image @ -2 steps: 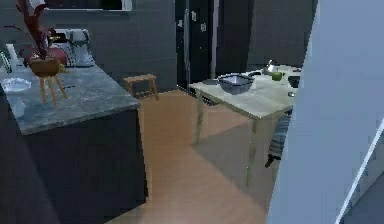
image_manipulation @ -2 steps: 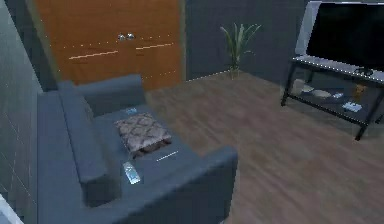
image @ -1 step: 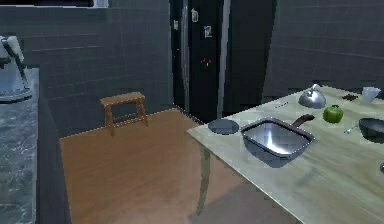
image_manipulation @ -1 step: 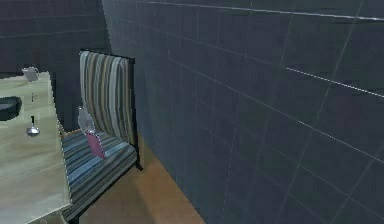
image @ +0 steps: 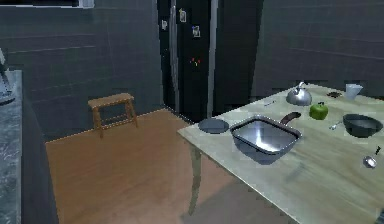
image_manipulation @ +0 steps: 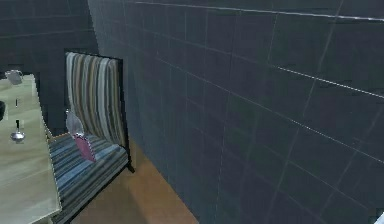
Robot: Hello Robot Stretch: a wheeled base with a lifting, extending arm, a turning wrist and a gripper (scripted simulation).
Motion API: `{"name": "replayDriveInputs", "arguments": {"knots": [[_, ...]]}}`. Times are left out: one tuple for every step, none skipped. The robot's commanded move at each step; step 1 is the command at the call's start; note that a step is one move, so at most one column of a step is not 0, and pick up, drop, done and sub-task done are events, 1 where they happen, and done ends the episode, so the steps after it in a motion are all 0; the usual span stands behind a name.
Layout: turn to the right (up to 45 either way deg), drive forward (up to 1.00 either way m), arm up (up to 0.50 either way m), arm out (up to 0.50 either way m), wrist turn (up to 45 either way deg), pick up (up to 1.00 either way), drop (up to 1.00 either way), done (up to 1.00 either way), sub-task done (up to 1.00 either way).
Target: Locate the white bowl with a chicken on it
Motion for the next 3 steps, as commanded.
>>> {"name": "replayDriveInputs", "arguments": {"knots": [[0.0, 0.25, 0.0, 0.0, 0.0, 0.0, 0.0, 0.0, 0.0], [-39.0, 0.0, 0.0, 0.0, 0.0, 0.0, 0.0, 0.0, 0.0], [0.0, 0.65, 0.0, 0.0, 0.0, 0.0, 0.0, 0.0, 0.0]]}}
